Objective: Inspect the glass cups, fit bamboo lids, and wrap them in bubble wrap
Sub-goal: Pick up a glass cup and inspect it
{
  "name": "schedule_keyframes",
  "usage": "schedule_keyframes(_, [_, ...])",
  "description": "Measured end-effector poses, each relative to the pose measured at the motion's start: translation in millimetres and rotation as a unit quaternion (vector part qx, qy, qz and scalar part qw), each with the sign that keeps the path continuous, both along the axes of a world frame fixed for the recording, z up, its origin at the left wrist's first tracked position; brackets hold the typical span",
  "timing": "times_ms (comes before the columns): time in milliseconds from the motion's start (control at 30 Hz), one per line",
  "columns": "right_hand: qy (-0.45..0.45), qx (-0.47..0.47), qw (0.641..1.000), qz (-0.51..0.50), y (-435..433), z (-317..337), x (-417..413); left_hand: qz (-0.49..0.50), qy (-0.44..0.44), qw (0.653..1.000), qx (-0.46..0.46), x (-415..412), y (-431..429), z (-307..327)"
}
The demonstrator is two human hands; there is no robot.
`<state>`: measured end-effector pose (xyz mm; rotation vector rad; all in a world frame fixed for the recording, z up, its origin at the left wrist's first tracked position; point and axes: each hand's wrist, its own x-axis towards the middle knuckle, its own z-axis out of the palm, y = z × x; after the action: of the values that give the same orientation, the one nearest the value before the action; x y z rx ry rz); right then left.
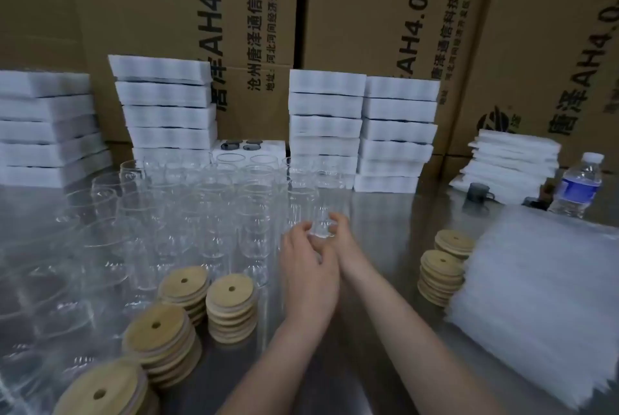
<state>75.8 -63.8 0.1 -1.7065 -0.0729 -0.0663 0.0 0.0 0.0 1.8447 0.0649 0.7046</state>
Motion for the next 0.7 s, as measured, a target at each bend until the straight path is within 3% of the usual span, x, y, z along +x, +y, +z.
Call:
schedule_keyframes(400, [-0.037,-0.088,0.994,-0.049,21,-26,37,-0.053,0.025,0.998,-0.002,30,17,-41])
schedule_keyframes(700, [-0.045,0.05,0.996,-0.058,8,-38,27,-0.054,0.0,0.998,-0.024,26,11,-38])
